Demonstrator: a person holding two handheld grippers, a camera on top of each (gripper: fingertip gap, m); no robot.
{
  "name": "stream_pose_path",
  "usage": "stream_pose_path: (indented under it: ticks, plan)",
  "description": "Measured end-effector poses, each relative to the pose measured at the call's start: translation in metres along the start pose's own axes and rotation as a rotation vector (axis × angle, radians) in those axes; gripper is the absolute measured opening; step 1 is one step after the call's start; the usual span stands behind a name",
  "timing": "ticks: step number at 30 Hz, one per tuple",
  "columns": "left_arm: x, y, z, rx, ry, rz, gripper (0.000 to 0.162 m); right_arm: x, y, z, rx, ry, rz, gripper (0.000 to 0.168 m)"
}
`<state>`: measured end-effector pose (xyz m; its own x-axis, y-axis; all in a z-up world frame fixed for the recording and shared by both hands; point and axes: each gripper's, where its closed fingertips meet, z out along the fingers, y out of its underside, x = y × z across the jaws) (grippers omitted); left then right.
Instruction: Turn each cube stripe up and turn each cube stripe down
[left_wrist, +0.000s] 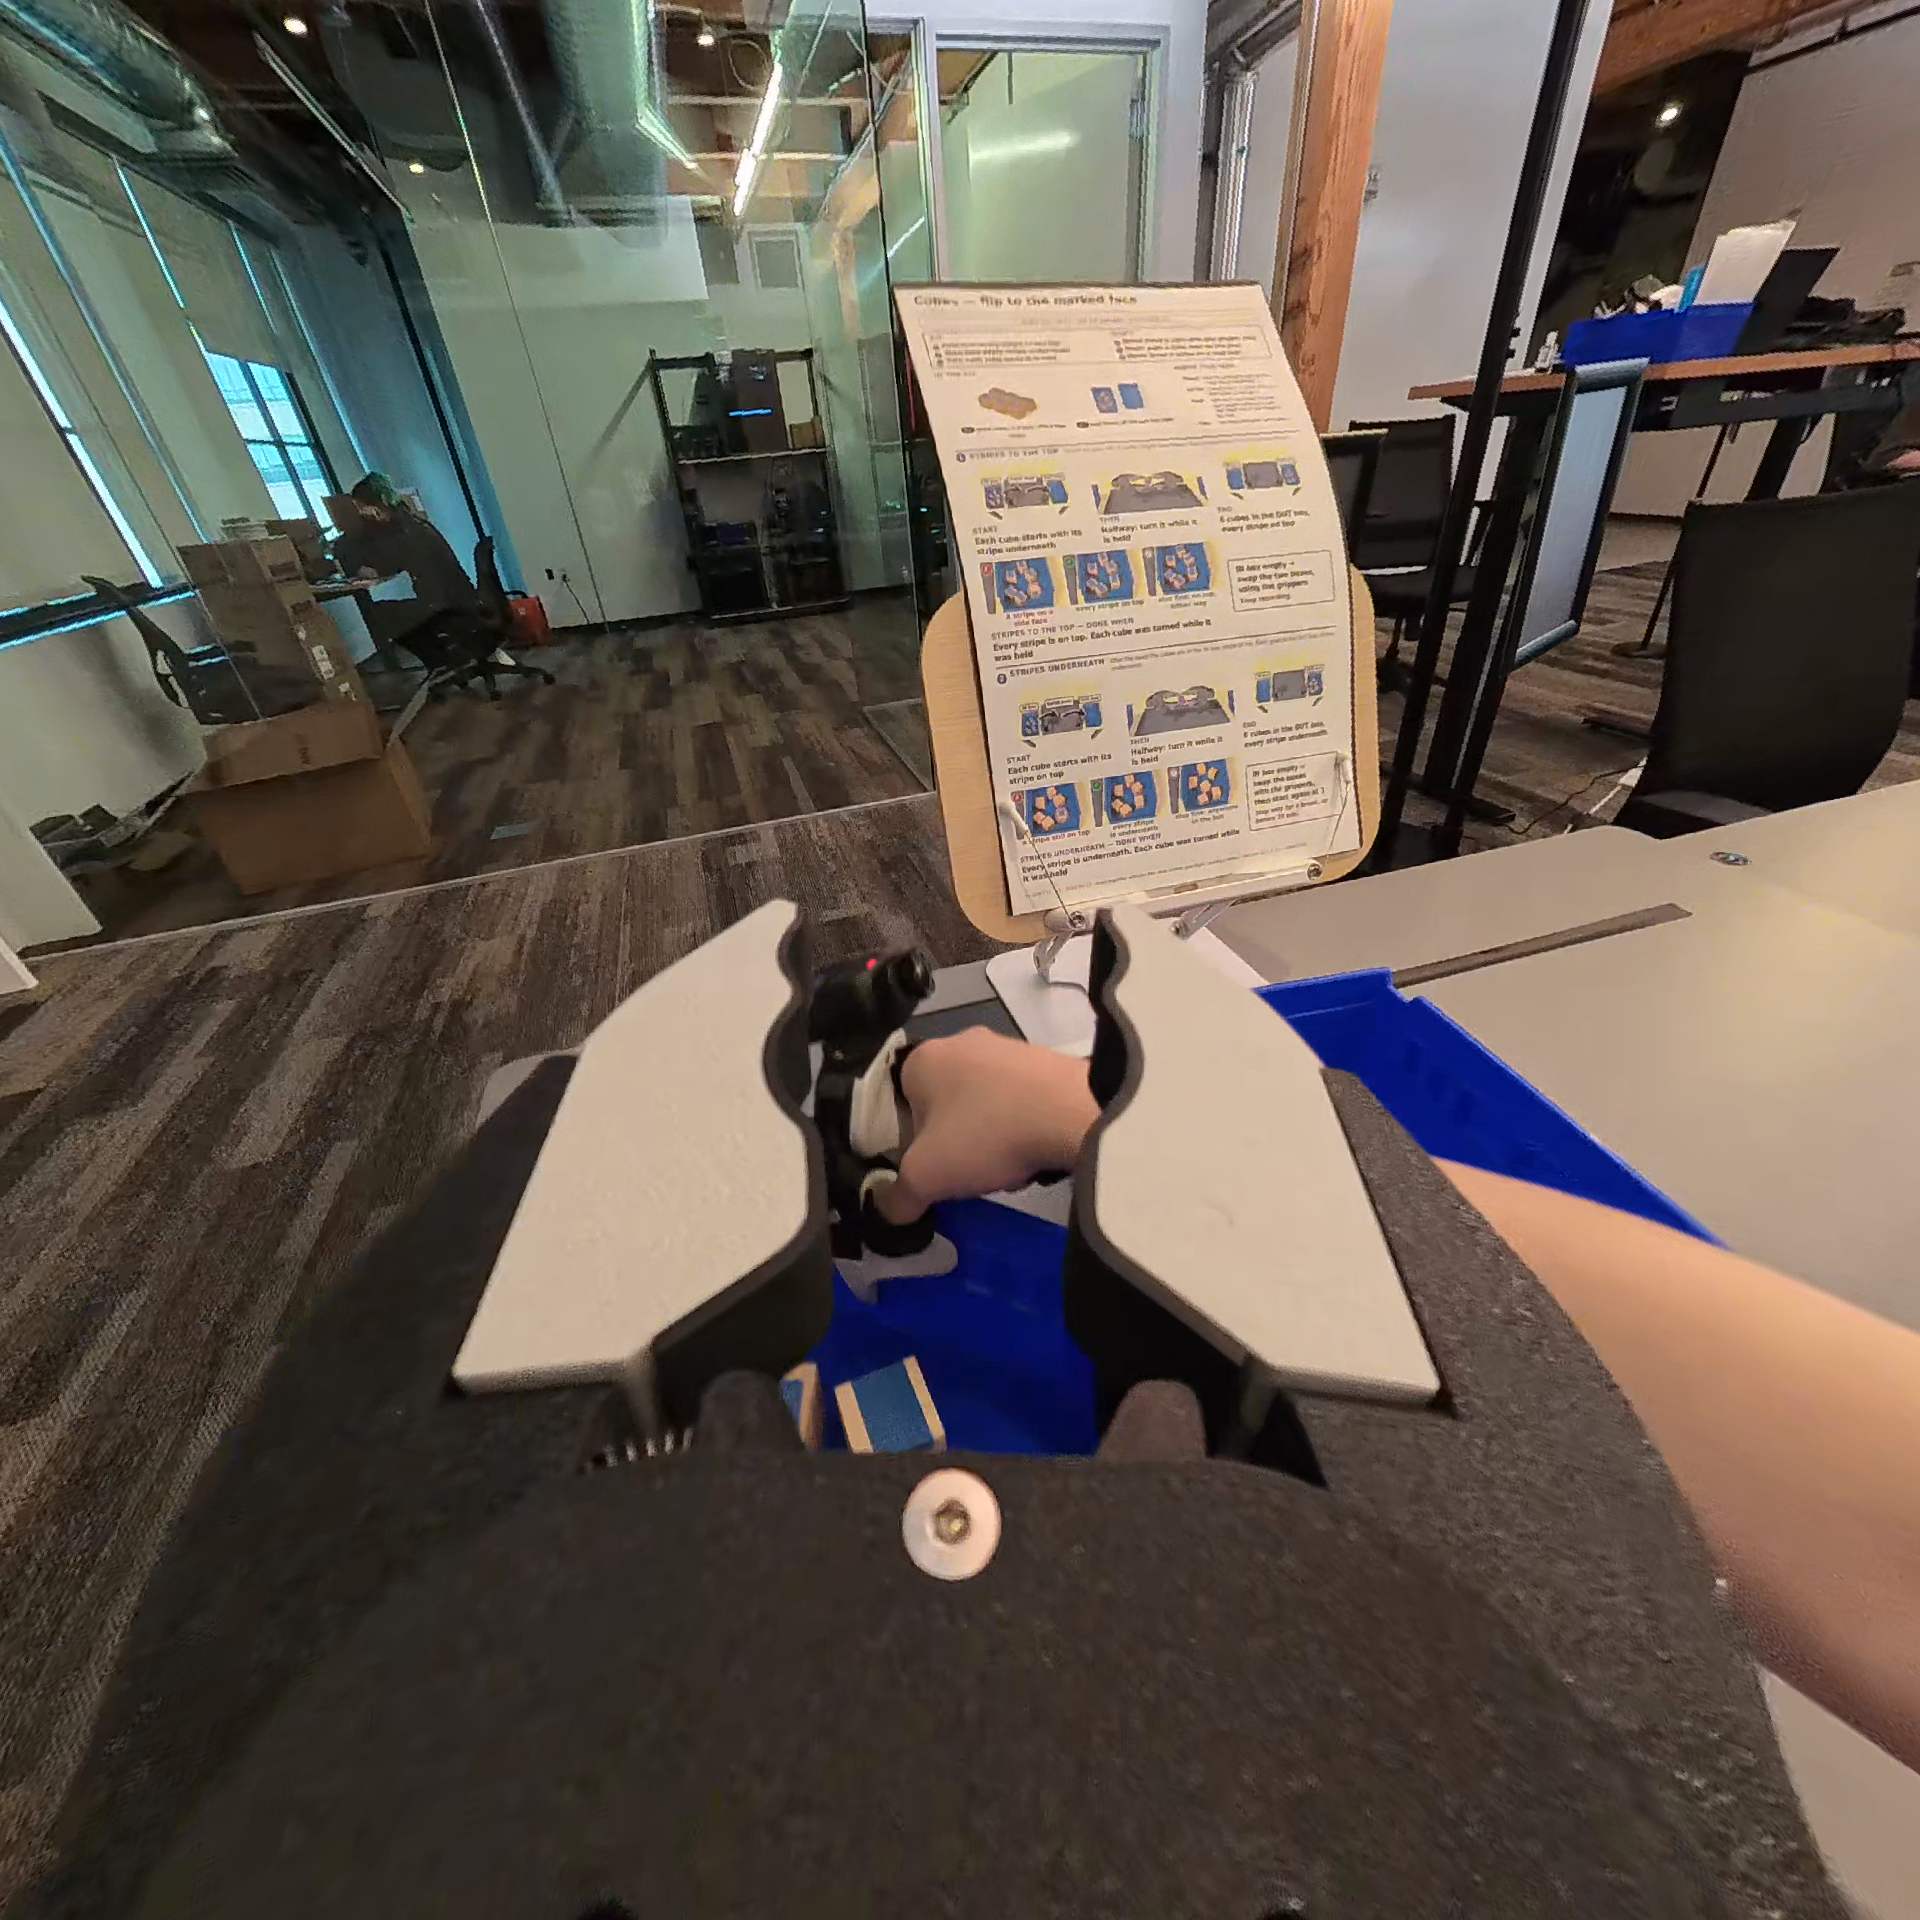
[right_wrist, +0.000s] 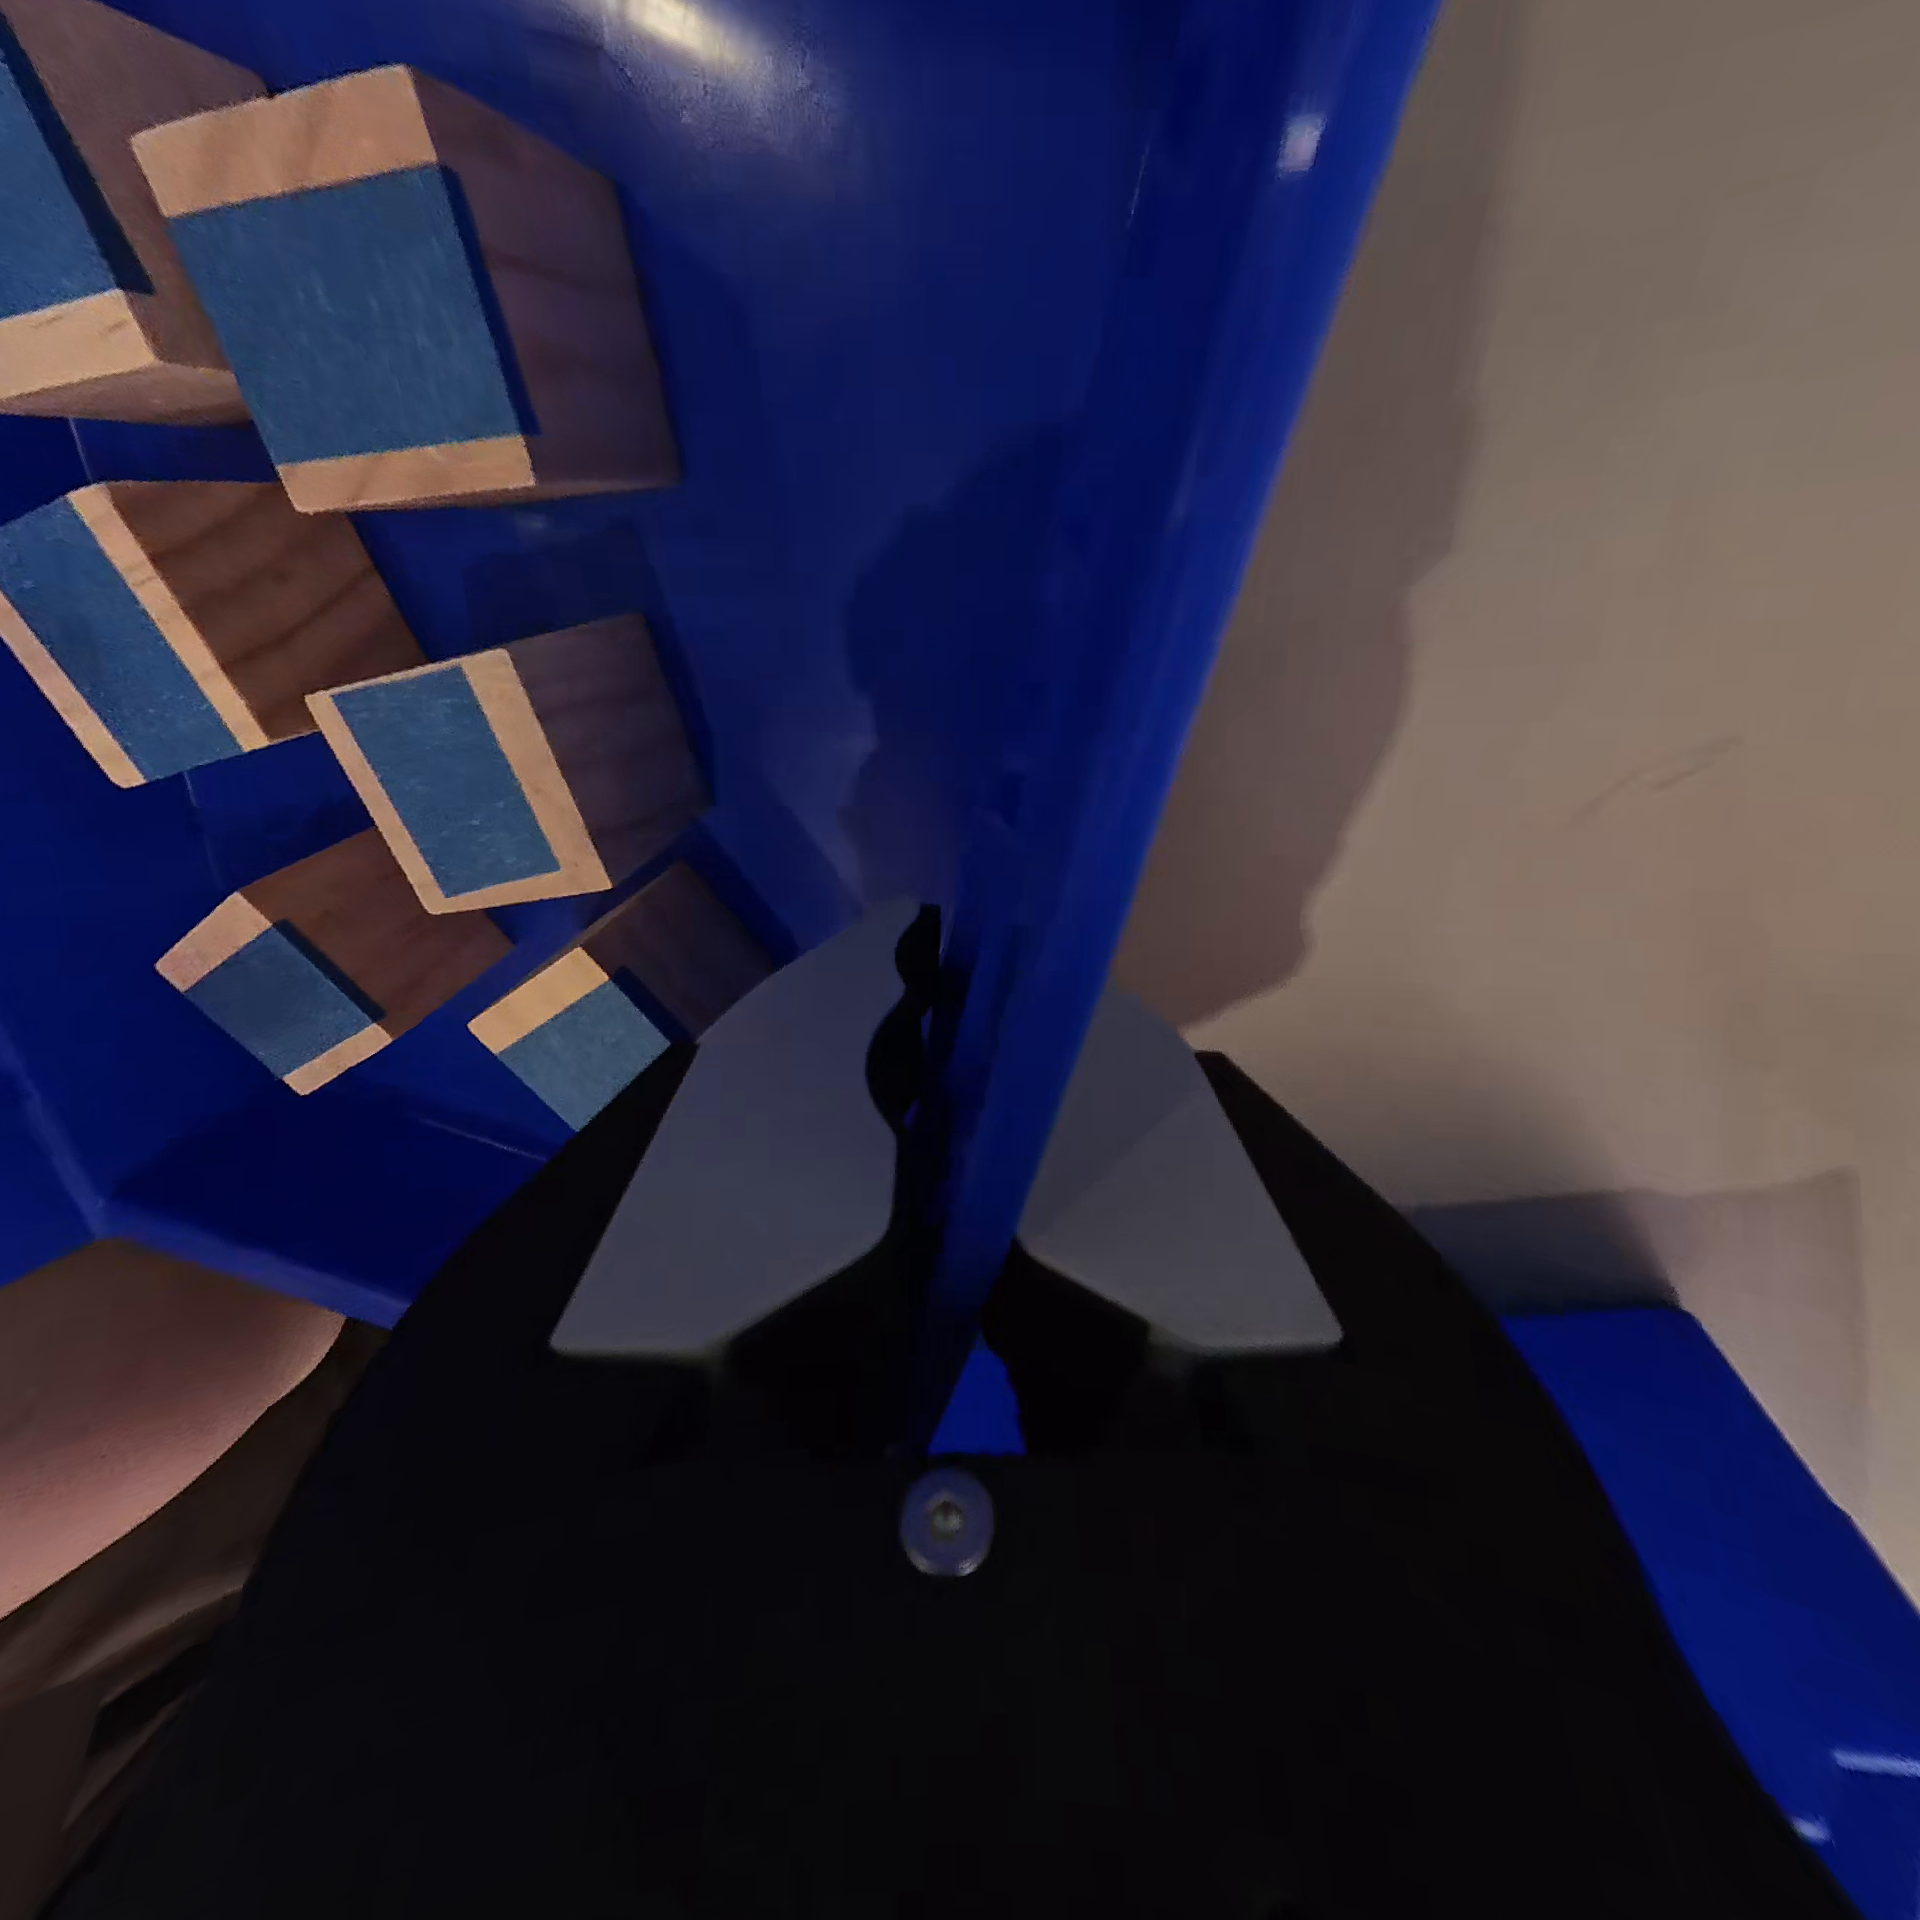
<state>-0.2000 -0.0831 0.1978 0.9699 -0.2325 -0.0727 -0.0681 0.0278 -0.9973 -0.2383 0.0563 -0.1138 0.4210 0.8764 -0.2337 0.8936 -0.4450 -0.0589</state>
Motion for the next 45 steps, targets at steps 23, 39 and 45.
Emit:
stream_pose_path:
  ticks: [23,39,45]
  plan:
    - [0.025,0.011,0.035,-0.057,0.057,0.032,0.055,0.143,0.295,-0.138,0.282,0.752,0.399,0.078]
    - [0.062,0.022,0.053,-0.131,0.059,0.160,0.056,0.137,0.351,-0.048,0.128,0.321,0.588,0.062]
    - [0.065,0.026,0.053,-0.156,0.087,0.159,0.056,0.144,0.359,-0.044,0.010,0.188,0.574,0.019]
